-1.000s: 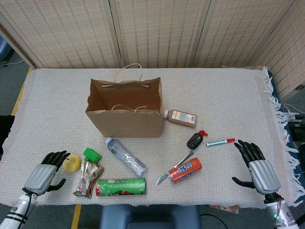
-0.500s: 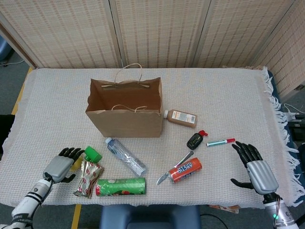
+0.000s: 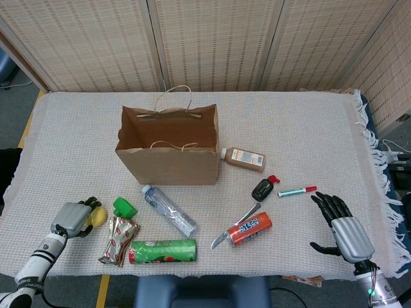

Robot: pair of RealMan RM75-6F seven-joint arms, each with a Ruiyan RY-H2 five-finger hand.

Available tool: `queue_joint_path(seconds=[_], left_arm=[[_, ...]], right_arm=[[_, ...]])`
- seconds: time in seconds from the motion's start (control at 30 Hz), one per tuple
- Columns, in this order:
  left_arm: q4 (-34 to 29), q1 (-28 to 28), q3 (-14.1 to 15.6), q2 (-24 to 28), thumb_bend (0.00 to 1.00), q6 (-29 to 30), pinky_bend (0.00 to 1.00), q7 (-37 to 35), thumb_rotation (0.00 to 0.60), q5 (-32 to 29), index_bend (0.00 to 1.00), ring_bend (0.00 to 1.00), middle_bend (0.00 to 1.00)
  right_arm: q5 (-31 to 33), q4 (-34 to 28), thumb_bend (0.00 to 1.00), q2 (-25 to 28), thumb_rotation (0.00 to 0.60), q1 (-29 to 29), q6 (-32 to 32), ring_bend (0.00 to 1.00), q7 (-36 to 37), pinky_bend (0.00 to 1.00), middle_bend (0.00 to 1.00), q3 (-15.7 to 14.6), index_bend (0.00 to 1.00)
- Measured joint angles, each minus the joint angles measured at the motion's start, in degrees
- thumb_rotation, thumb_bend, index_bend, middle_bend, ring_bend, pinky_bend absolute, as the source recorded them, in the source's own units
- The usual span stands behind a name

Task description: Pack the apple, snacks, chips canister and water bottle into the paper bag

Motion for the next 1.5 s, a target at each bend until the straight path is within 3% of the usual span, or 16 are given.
queue_joint_path(seconds=[0.07,0.17,0.33,0.53,0.73,0.93,1.1,1.3,1.5], left_arm=[[0.4,-0.2,0.2,-0.3,0.58,0.4,0.72,0.8,0.600,-0.8,0.67,0.57,0.56],[0.4,-0.1,0.1,-0.4,0.60,2.0,0.77,0.7,0.600,-0.9,0.71,0.63,0.64],[-0.3,0.3,-1.3,0.4,0.61,5.2,0.79,-1.6,0.600,-0.3,0.74,0.66,0.67],[-1.3,1.8,-5.3,1.1,0.61,11.5,0.78,-7.2,0.600,-0.6,0.75,0.67,0.68],[-2.4,4.6,-13.7,-0.2,0.61,19.9,0.77,-17.4,0.600,-7.0,0.74,0.67,0.68],[-6.7,6.4,-27.2,0.0,0.61,22.8,0.77,-29.9,0.600,-21.3,0.74,0.67,0.68],[-12.8,6.1,-38.4,4.9,0.63,21.0,0.76,-35.3,0.600,-31.7,0.73,0.66,0.67],[-19.2,0.9,-42.3,10.0,0.63,18.0,0.76,-31.9,0.600,-33.5,0.72,0.66,0.67],[-21.5,-7.1,-40.8,8.8,0.63,17.3,0.76,-24.1,0.600,-32.9,0.72,0.66,0.66]], right_arm=[[-0.1,0.0,0.00,0.0,0.600,0.0,0.1,0.00,0.1,0.00,0.00,0.0,0.00],[-0.1,0.1,0.00,0.0,0.600,0.0,0.1,0.00,0.2,0.00,0.00,-0.1,0.00],[-0.2,0.1,0.00,0.0,0.600,0.0,0.2,0.00,0.3,0.00,0.00,0.0,0.00],[-0.2,0.2,0.00,0.1,0.600,0.0,0.3,0.00,0.9,0.00,0.00,0.0,0.00],[-0.3,0.3,0.00,0.1,0.600,-0.1,0.6,0.00,1.3,0.00,0.00,0.0,0.00],[-0.6,0.5,0.00,0.0,0.600,-0.2,0.9,0.00,1.5,0.00,0.00,0.0,0.00],[0.0,0.4,0.00,0.0,0.600,-0.1,0.6,0.00,1.0,0.00,0.00,0.0,0.00],[0.6,0.0,0.00,-0.1,0.600,0.0,0.1,0.00,0.5,0.00,0.00,0.2,0.00],[1.1,-0.5,0.00,0.0,0.600,0.3,-0.9,0.00,0.4,0.00,0.00,0.2,0.00]])
